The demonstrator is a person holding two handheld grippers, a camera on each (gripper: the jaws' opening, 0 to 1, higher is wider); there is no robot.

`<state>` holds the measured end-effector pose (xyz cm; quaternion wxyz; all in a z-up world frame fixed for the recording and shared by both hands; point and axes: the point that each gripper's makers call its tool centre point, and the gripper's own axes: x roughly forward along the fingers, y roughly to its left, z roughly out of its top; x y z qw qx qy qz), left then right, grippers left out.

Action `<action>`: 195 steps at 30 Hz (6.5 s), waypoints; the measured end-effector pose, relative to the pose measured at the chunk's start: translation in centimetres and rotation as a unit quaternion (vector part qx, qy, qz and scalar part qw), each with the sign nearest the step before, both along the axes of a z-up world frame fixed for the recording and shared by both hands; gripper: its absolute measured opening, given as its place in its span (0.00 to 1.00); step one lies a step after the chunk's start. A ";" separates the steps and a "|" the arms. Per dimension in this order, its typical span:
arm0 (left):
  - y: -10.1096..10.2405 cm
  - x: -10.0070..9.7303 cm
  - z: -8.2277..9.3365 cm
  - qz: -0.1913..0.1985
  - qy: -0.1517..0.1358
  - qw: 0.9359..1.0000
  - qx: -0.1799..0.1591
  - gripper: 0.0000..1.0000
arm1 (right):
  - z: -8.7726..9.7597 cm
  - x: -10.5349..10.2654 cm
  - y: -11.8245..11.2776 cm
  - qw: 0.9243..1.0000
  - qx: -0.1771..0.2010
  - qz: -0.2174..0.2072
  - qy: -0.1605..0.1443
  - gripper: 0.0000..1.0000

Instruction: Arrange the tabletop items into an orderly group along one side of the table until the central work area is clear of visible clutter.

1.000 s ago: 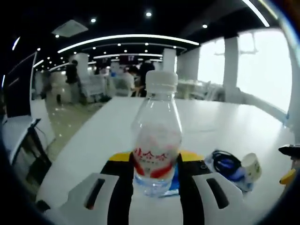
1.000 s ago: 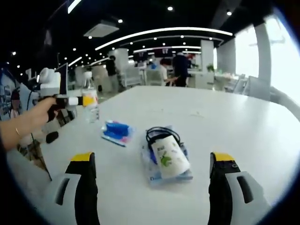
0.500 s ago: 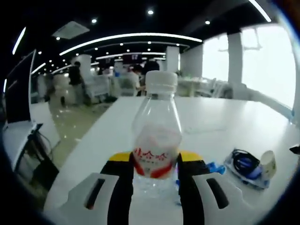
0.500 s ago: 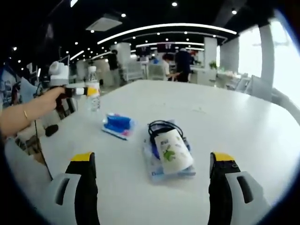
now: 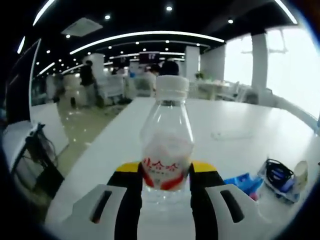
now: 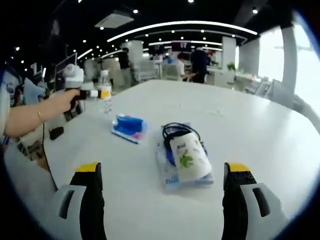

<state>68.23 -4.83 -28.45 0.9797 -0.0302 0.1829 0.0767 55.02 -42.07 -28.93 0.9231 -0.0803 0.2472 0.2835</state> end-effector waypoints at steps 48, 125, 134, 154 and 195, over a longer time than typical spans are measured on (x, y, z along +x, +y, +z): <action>1.5 1.6 -3.1 0.049 -0.030 0.998 0.008 0.35 | -1.2 -0.2 0.3 1.000 -0.013 0.013 0.025 0.97; -12.8 -16.8 3.0 -0.228 0.045 0.971 0.048 0.99 | 0.4 5.1 12.8 0.985 0.036 0.170 0.004 0.99; -11.7 -17.6 2.8 -0.204 0.044 0.977 0.045 0.99 | -0.9 7.5 13.9 0.988 0.047 0.147 -0.005 0.86; -13.1 -18.9 2.4 -0.215 0.041 0.976 0.012 0.99 | -6.9 11.4 15.9 0.993 0.010 0.110 0.029 0.53; -13.6 -18.9 0.8 -0.232 0.059 0.970 0.043 0.93 | -7.0 12.8 14.2 0.995 0.041 0.023 0.085 0.01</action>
